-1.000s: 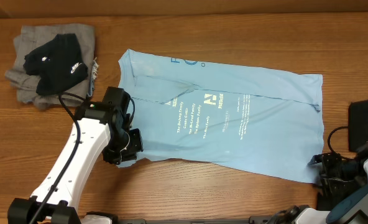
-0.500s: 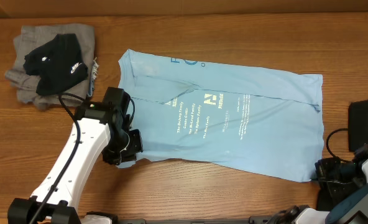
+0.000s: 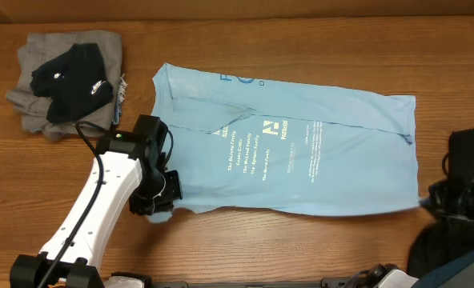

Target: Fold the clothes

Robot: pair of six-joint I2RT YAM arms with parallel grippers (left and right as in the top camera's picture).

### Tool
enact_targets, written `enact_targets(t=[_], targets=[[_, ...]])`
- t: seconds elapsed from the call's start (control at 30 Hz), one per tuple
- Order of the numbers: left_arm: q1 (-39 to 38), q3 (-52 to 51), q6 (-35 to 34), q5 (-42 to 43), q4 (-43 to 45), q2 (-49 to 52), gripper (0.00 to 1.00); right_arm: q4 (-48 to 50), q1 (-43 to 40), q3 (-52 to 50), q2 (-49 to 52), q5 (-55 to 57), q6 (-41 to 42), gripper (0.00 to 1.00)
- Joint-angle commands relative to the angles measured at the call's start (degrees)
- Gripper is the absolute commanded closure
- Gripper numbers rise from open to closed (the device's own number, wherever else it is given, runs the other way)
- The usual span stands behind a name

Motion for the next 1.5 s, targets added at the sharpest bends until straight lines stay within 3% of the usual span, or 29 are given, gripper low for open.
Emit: enact_targets(t=[0.0, 0.43, 0.73, 0.87, 0.9, 0.93, 0.97, 1.03, 1.2, 1.47], targets=[[0.3, 3.7, 1.6, -1.0, 4.3, -0.4, 0.96, 3.0, 1.6, 1.5, -0.4, -3.9, 1.2, 0.96], [0.4, 5.7, 8.4, -1.7, 36.3, -0.2, 0.96, 25.1, 10.4, 1.5, 5.6, -3.6, 16.8, 0.96], [0.3, 5.7, 8.8, -3.4, 49.1, 1.0, 0.96, 40.8, 12.3, 1.5, 9.5, -8.4, 21.8, 0.96], [0.3, 5.7, 8.8, -3.4, 51.2, 3.0, 0.96, 45.4, 15.0, 1.5, 10.0, -8.5, 21.8, 0.92], [0.3, 5.7, 8.8, -3.4, 51.6, 3.7, 0.91, 46.6, 15.5, 1.5, 10.0, -8.2, 21.8, 0.83], [0.3, 5.7, 8.8, -3.4, 52.0, 4.3, 0.79, 47.8, 15.8, 1.5, 10.0, -7.7, 21.8, 0.62], [0.3, 5.7, 8.8, -3.4, 52.1, 4.8, 0.67, 48.4, 16.0, 1.5, 10.0, -7.4, 21.8, 0.49], [0.4, 5.7, 8.8, -3.4, 51.5, 5.4, 0.48, 49.3, 16.0, 1.5, 10.0, -7.5, 21.8, 0.40], [0.7, 5.7, 11.3, -3.5, 46.0, 5.3, 0.37, 44.8, 15.0, 1.5, 10.0, -7.7, 18.3, 0.37], [0.3, 5.7, 14.0, 0.6, 37.2, 5.4, 0.46, 34.6, 16.8, 1.5, 10.0, -7.4, 10.2, 0.36]])
